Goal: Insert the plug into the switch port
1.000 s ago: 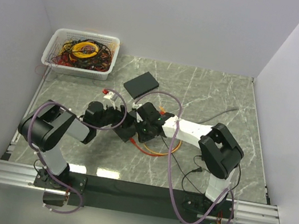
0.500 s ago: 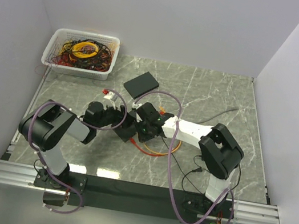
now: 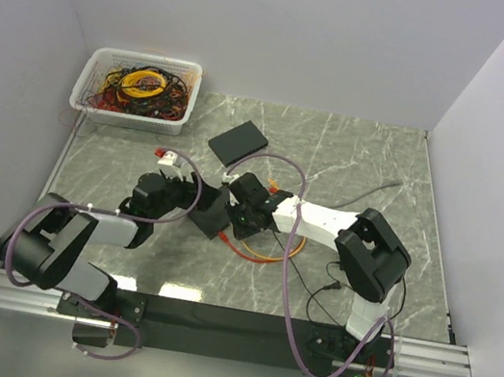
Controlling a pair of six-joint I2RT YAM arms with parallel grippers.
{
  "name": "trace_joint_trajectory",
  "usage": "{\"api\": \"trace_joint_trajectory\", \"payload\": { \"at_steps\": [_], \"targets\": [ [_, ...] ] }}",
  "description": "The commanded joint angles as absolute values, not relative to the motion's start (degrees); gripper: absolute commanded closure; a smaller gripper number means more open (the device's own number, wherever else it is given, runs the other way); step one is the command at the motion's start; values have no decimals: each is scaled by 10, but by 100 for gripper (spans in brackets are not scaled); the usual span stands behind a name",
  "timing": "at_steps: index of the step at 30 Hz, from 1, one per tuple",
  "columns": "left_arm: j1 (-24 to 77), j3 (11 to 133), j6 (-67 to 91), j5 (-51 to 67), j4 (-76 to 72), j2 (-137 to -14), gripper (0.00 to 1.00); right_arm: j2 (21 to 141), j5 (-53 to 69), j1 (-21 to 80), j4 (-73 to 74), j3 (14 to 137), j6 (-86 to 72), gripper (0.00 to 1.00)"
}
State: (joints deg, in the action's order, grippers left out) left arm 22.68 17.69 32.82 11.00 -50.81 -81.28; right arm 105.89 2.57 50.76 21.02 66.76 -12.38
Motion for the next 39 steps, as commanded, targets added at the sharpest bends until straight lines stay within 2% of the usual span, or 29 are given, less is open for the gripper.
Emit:
{"api": "trace_joint_trajectory", "payload": {
  "at_steps": [1, 3, 7, 9, 10, 13, 16, 23, 26, 35, 39],
  "targets": [
    [225, 191, 306, 64, -476, -815, 9, 1035, 18, 511, 183, 677, -127, 100],
    [225, 213, 309, 49, -458, -837, 13, 1035, 17, 511, 183, 678, -127, 100],
    [225, 231, 338, 49, -480, -904, 28, 1033, 17, 510, 180, 676, -126, 100],
    [225, 234, 348, 57, -497, -920, 31, 1034, 18, 511, 178, 677, -125, 100],
    [225, 234, 354, 65, -514, -932, 40, 1035, 18, 510, 179, 678, -125, 100],
    [225, 233, 355, 85, -533, -947, 48, 1034, 18, 511, 180, 679, -124, 100],
    [225, 229, 348, 105, -544, -953, 52, 1032, 18, 511, 181, 682, -122, 100],
    [227, 232, 327, 169, -570, -966, 54, 1040, 23, 510, 176, 687, -117, 100],
    [229, 247, 318, 198, -566, -983, 62, 1041, 24, 511, 170, 686, -114, 100],
    [233, 250, 294, 264, -595, -1023, 67, 1037, -10, 511, 156, 686, -90, 100],
    [233, 255, 265, 302, -595, -1032, 73, 1030, -25, 512, 146, 682, -58, 100]
  ]
}}
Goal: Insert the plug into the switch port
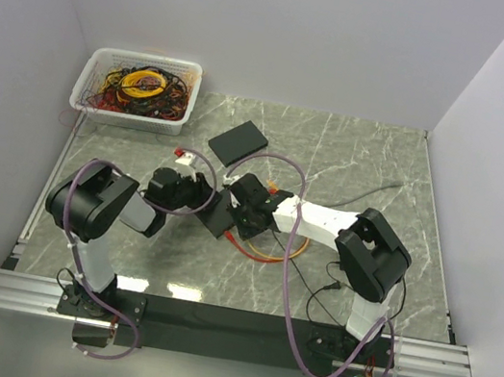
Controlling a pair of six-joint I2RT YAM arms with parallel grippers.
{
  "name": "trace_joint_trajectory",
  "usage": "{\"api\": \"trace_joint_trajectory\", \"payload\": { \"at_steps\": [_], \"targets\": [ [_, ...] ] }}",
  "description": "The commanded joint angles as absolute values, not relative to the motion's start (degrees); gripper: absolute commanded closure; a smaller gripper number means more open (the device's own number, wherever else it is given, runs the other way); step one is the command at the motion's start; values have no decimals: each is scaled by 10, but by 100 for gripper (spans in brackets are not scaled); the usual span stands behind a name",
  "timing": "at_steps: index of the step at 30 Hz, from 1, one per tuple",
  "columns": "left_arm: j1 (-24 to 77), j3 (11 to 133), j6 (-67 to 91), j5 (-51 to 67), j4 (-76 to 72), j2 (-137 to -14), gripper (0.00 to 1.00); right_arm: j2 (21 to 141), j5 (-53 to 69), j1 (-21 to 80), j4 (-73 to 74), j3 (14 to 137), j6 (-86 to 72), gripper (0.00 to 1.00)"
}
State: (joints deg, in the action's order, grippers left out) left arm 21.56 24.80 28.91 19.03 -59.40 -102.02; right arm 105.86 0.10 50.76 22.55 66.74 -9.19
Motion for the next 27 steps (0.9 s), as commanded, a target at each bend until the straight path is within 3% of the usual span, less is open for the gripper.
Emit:
{"api": "trace_joint_trajectory", "payload": {
  "at_steps": [1, 6, 13, 27],
  "targets": [
    [233, 256, 259, 308, -593, -1032, 76, 1032, -32, 511, 146, 684, -52, 100],
    [234, 244, 251, 344, -623, -1024, 76, 1032, -41, 512, 149, 700, -5, 100],
    [235, 235, 250, 361, -651, -1034, 83, 993, -17, 511, 101, 673, 60, 100],
    [283, 223, 252, 389, -650, -1038, 87, 1077, 29, 500, 62, 751, 69, 100]
  ]
}}
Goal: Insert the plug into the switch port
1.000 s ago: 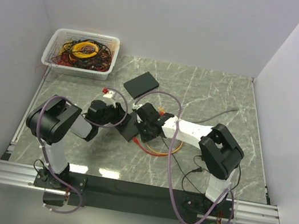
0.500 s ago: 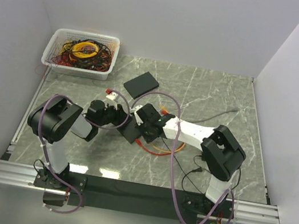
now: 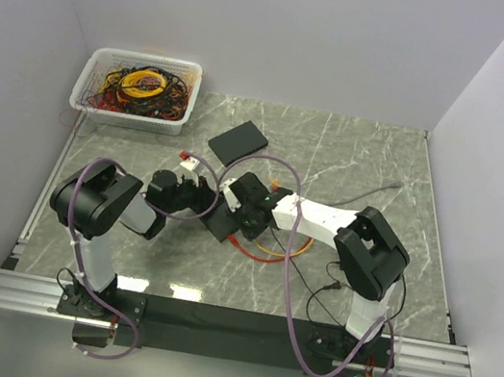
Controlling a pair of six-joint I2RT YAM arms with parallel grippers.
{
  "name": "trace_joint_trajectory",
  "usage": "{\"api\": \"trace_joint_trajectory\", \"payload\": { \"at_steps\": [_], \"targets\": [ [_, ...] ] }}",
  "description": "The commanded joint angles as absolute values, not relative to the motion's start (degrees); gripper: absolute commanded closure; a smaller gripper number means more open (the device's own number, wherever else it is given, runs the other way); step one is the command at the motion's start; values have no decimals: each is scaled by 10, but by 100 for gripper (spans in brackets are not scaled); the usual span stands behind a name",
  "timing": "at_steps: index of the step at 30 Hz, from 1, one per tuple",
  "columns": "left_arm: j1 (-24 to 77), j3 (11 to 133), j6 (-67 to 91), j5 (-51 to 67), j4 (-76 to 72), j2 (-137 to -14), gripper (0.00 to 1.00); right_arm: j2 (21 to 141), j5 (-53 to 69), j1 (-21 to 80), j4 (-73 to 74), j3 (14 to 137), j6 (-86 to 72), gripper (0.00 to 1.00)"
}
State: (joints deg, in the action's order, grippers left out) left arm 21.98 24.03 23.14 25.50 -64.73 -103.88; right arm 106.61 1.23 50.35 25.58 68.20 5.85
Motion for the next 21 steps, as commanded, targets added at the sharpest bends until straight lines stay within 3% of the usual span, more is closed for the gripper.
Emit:
{"api": "trace_joint_trajectory", "payload": {
  "at_steps": [1, 6, 8, 9, 13, 16, 21],
  "targets": [
    [290, 225, 251, 386, -643, -1038, 88, 1080, 32, 499, 56, 759, 69, 100],
    [308, 195, 279, 372, -670, -1042, 83, 1100, 49, 498, 42, 780, 59, 100],
    [308, 185, 294, 329, -668, -1032, 66, 1096, 46, 499, 40, 773, 59, 100],
    [308, 179, 296, 314, -650, -1024, 48, 1093, 42, 498, 40, 766, 59, 100],
    [305, 171, 311, 198, -571, -965, 12, 1067, 32, 498, 35, 720, 61, 100],
    [304, 180, 319, 105, -479, -902, 4, 1049, 28, 497, 27, 694, 60, 100],
    [298, 189, 359, -45, -311, -726, 0, 1050, 47, 500, 29, 697, 54, 100]
  ]
}}
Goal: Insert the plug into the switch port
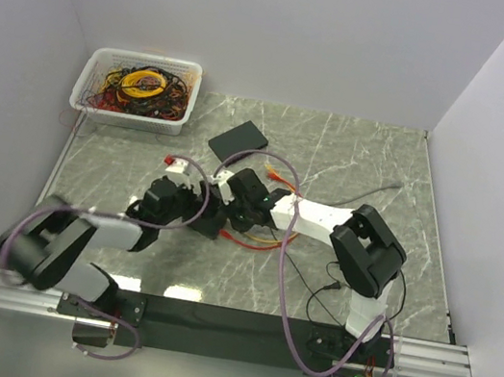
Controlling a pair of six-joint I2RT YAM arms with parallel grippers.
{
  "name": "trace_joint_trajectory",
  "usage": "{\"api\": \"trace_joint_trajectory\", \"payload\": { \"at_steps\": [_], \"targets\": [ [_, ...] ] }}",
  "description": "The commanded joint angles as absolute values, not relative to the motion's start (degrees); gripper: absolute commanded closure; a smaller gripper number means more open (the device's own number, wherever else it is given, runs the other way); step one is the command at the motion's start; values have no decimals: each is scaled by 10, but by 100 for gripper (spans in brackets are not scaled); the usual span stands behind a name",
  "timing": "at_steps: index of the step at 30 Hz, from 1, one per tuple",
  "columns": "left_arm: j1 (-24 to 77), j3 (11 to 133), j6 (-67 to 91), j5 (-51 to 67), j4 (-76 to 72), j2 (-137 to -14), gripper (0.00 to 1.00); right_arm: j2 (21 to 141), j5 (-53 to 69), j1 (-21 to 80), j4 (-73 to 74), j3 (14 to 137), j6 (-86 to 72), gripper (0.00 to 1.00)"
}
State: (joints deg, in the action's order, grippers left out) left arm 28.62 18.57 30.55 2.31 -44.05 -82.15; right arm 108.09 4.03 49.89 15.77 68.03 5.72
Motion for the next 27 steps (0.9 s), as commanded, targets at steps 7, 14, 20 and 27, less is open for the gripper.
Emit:
{"api": "trace_joint_trajectory", "payload": {
  "at_steps": [7, 14, 20, 27],
  "targets": [
    [291, 257, 447, -217, 19, -493, 1, 1094, 68, 528, 39, 770, 48, 100],
    [289, 343, 446, -268, 218, -374, 1, 1167, 78, 574, 80, 873, 52, 100],
    [292, 343, 476, -254, 265, -303, 0, 1232, 83, 606, 102, 954, 54, 100],
    [294, 359, 485, -244, 278, -294, 0, 1335, 94, 635, 150, 1146, 54, 100]
  ]
}}
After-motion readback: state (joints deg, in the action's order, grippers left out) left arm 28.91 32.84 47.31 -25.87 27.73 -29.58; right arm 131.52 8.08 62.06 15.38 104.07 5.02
